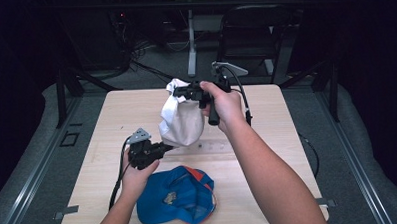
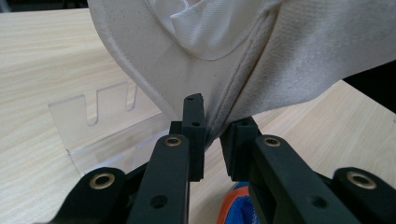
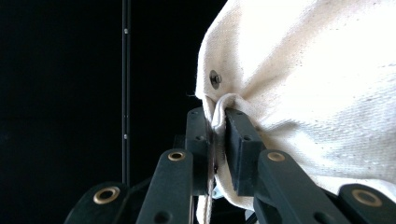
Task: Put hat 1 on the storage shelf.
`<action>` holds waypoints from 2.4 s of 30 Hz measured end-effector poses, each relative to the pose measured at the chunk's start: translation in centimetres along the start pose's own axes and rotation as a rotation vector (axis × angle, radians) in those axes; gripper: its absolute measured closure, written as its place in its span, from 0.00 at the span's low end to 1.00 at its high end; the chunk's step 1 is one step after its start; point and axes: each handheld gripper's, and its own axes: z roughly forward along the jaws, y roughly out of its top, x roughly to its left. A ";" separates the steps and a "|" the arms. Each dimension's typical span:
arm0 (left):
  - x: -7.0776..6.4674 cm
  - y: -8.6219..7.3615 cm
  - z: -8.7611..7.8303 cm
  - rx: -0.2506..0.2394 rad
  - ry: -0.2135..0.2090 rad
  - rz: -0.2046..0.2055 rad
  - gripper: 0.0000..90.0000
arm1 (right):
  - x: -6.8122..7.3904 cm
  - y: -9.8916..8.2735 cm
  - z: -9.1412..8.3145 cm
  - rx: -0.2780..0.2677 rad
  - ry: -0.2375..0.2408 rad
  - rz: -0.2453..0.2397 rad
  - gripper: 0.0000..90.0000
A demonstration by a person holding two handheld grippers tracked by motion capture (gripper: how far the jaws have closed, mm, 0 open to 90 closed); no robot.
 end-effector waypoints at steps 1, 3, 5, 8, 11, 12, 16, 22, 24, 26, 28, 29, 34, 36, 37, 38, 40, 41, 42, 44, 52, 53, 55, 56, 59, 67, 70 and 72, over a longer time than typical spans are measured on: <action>0.0 -0.1 0.0 0.003 0.004 -0.002 0.90 | -0.1 0.0 0.0 -0.001 -0.005 -0.001 0.89; 0.1 -0.3 0.0 -0.008 0.012 -0.006 0.90 | -0.3 0.0 0.1 0.003 -0.004 0.001 0.89; 0.1 -0.5 -0.1 -0.008 0.038 -0.002 0.90 | -0.4 0.0 0.2 0.000 -0.008 0.003 0.89; 0.0 -0.9 -0.2 -0.027 0.060 -0.013 0.91 | -0.6 -0.1 0.4 0.004 -0.015 0.001 0.89; -0.3 -1.4 0.1 -0.033 0.074 -0.025 0.91 | -0.8 -0.1 0.6 0.012 -0.024 0.002 0.89; -0.3 -1.6 0.2 -0.042 0.073 -0.036 0.91 | -0.9 -0.2 0.6 0.009 -0.027 0.000 0.89; -0.1 -2.2 0.4 -0.042 0.073 -0.067 0.91 | -1.1 -0.2 0.7 0.010 -0.047 -0.004 0.89; 0.2 -2.6 1.0 -0.006 0.087 -0.082 0.93 | -1.9 -0.2 1.2 0.011 -0.112 -0.030 0.90; 0.2 -2.7 1.2 0.028 0.101 -0.073 0.93 | -2.2 -0.2 1.3 0.011 -0.127 -0.031 0.90; 0.3 -2.9 1.6 0.050 0.108 -0.069 0.93 | -2.5 -0.1 1.4 0.005 -0.162 -0.037 0.90; 0.3 -2.9 1.6 0.049 0.109 -0.059 0.93 | -2.9 -0.1 1.4 -0.001 -0.163 -0.038 0.90; 0.1 -2.9 1.6 0.051 0.117 -0.046 0.93 | -3.1 -0.1 1.3 -0.002 -0.157 -0.035 0.90; -0.1 -2.8 1.4 0.046 0.124 -0.043 0.89 | -3.0 -0.2 0.9 -0.016 -0.160 -0.052 0.88; -0.2 -2.8 1.4 0.035 0.106 -0.044 0.82 | -2.9 -0.2 0.6 -0.018 -0.162 -0.070 0.85; -0.3 -2.7 1.2 0.040 0.105 -0.037 0.80 | -2.8 -0.2 0.4 -0.025 -0.167 -0.074 0.83; -0.4 -2.6 1.1 0.038 0.102 -0.035 0.78 | -2.8 -0.3 0.2 -0.027 -0.173 -0.081 0.81; -0.6 -2.5 0.6 0.034 0.093 -0.028 0.74 | -2.7 -0.3 -0.2 -0.042 -0.181 -0.097 0.78; -0.6 -2.4 0.3 0.035 0.094 -0.019 0.73 | -2.6 -0.3 -0.4 -0.045 -0.186 -0.102 0.77; -0.6 -2.4 0.3 0.035 0.094 -0.019 0.72 | -2.5 -0.4 -0.6 -0.055 -0.193 -0.107 0.75; -0.7 -2.2 -0.5 0.030 0.096 -0.025 0.69 | -2.4 -0.4 -1.2 -0.075 -0.214 -0.135 0.71; -0.8 -2.2 -1.9 0.047 0.109 -0.003 0.65 | -1.6 -1.0 -3.5 -0.129 -0.291 -0.218 0.69; -0.8 -2.2 -2.1 0.047 0.109 0.001 0.64 | -1.5 -1.2 -3.7 -0.127 -0.291 -0.227 0.68; -0.9 -2.3 -2.6 0.049 0.110 0.008 0.63 | -1.3 -1.6 -4.2 -0.125 -0.304 -0.250 0.68; -0.9 -2.3 -2.9 0.054 0.110 0.010 0.62 | -1.3 -1.9 -4.5 -0.125 -0.314 -0.271 0.67; -0.8 -2.8 -3.6 0.059 0.114 0.013 0.59 | -1.4 -3.1 -5.3 -0.129 -0.340 -0.326 0.65; 0.7 -3.7 -5.3 0.079 0.134 -0.015 0.56 | -3.6 -6.3 -7.6 -0.136 -0.374 -0.436 0.62; 1.2 -3.9 -5.4 0.073 0.149 -0.023 0.56 | -5.4 -7.1 -7.6 -0.126 -0.410 -0.457 0.61; 1.2 -3.9 -5.5 0.079 0.157 -0.022 0.56 | -6.8 -7.8 -7.3 -0.124 -0.420 -0.455 0.61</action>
